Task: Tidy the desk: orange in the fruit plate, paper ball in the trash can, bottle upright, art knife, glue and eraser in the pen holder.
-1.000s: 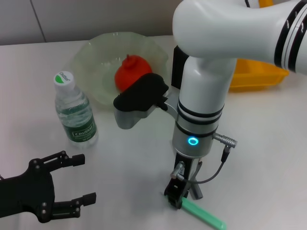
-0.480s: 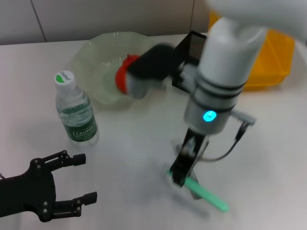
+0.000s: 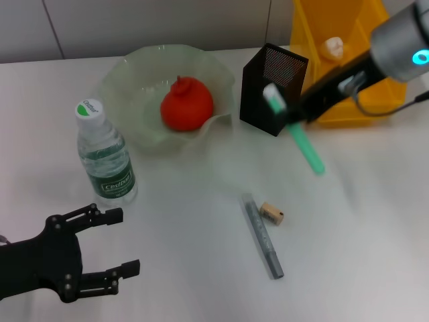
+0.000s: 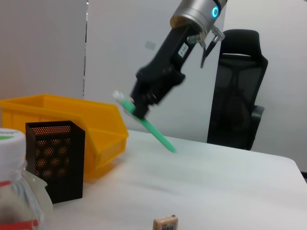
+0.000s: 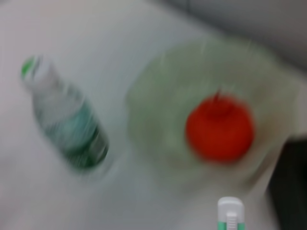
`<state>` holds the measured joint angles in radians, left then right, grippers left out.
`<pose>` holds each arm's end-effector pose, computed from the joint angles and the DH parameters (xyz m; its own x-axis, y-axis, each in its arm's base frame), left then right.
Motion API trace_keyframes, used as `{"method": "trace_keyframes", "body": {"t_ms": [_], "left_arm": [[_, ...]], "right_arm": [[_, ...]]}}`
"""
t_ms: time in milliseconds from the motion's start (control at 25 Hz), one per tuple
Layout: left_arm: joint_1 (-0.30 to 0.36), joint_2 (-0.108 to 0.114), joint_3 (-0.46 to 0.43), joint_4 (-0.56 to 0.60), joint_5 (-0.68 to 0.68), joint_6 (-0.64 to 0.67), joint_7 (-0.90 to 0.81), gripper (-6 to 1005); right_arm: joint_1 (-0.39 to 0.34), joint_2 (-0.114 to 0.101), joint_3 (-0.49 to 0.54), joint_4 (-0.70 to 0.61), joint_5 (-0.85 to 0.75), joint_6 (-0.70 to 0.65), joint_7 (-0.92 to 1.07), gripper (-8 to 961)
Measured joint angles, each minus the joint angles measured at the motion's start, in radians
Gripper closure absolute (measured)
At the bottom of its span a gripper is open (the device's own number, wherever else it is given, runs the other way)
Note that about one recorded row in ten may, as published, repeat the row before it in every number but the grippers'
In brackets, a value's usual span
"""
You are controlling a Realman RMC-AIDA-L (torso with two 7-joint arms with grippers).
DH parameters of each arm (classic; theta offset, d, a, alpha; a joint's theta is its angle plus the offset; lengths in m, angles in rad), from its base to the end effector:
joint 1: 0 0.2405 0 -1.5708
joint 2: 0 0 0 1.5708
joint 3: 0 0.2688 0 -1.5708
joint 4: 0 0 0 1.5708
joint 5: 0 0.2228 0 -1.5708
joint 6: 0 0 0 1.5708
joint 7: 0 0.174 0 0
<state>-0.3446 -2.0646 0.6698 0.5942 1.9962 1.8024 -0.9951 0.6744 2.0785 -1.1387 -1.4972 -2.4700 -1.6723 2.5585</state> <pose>-0.3034 0.2667 -0.0309 0.8151 0.1511 0.5593 0.2630 -0.9567 -0.1249 0.1413 0.3970 0.0225 0.7859 -0.6175 -0.0310 -0.5800 -0.7189 -0.3832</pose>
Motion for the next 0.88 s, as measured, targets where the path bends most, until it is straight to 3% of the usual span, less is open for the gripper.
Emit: {"method": "trace_keyframes", "body": {"t_ms": [120,360,880], "left_arm": [[-0.008,0.000,-0.001,-0.017,-0.001,-0.009,0.000,133],[-0.022,0.001,-0.001,-0.033,-0.003,-0.017,-0.005,133],[-0.028,0.000,-0.006,-0.034,-0.017,-0.020,-0.045,133]], "right_arm": [[-0.034,0.000,0.046,-0.015,0.045,0.058,-0.077,775],[-0.104,0.000,0.071,0.018,0.189,0.310,-0.298,775],[-0.069,0.000,0.056,0.240,0.309,0.599,-0.523,774]]}}
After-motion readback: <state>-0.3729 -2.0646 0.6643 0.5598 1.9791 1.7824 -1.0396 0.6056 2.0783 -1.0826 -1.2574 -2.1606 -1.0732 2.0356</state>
